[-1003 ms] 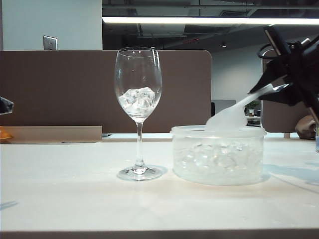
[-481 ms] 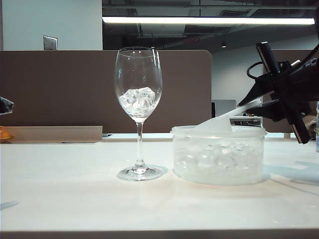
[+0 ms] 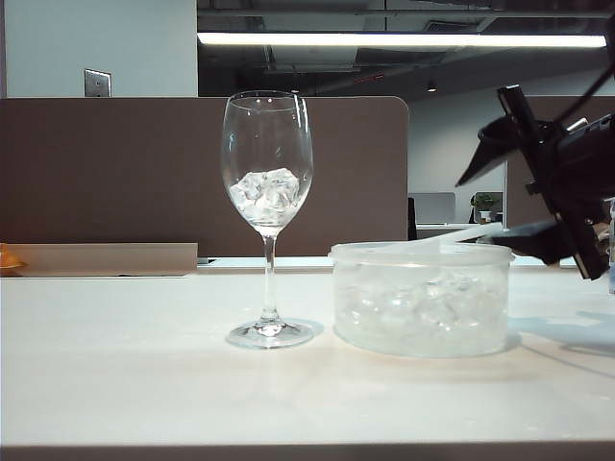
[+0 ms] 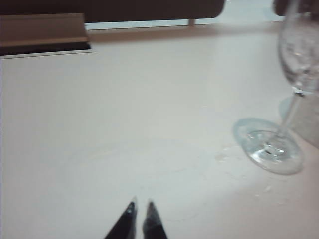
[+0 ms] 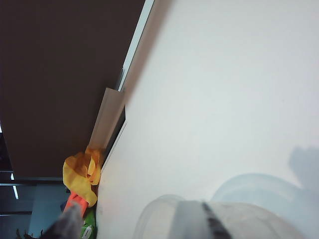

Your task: Pick up an ice shovel filled with ice cubes and pour the ice from the shovel into the glass.

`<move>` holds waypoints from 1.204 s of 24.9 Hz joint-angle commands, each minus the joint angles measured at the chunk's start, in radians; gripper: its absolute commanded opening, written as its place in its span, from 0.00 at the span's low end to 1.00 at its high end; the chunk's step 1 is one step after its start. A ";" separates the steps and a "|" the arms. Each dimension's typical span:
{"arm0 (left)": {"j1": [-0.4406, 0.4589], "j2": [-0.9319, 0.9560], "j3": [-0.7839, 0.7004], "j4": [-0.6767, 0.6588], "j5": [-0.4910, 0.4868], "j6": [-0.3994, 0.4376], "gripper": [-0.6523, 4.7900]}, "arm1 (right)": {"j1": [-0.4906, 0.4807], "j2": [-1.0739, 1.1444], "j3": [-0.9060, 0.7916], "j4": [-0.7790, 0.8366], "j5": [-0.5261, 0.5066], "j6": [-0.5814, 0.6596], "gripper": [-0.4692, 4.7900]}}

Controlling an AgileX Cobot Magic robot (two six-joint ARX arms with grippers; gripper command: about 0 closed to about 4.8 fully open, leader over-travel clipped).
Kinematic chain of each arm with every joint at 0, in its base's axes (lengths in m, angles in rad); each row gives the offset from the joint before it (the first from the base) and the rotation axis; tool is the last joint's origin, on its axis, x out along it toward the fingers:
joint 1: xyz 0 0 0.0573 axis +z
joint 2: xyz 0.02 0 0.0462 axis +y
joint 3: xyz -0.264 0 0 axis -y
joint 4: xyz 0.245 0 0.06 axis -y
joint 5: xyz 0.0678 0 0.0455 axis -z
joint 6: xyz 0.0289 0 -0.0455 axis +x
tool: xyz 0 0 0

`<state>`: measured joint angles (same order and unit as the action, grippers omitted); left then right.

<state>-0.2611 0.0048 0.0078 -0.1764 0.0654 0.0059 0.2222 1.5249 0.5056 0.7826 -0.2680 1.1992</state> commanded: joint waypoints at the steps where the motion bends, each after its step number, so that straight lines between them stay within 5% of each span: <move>1: 0.080 0.001 0.000 -0.002 0.002 -0.003 0.17 | -0.001 -0.006 0.001 0.008 0.010 -0.002 0.67; 17: 0.148 0.001 0.000 -0.002 0.001 -0.003 0.17 | -0.032 -0.070 0.001 -0.128 0.115 -0.076 0.66; 19: 0.148 0.001 0.000 -0.002 0.001 -0.003 0.17 | -0.061 -0.094 0.001 -0.129 0.081 -0.101 0.45; 21: 0.148 0.001 0.000 -0.002 0.001 -0.003 0.17 | -0.097 -0.124 0.001 -0.130 0.014 -0.165 0.13; 22: 0.148 0.001 0.000 -0.002 0.001 -0.003 0.17 | -0.116 -0.146 0.001 -0.134 -0.024 -0.215 0.08; 30: 0.148 0.001 0.000 -0.002 0.001 -0.003 0.17 | -0.222 -0.424 0.001 -0.422 -0.046 -0.504 0.08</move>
<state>-0.1139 0.0048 0.0078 -0.1764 0.0639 0.0059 0.0135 1.1465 0.5060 0.4427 -0.3141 0.7841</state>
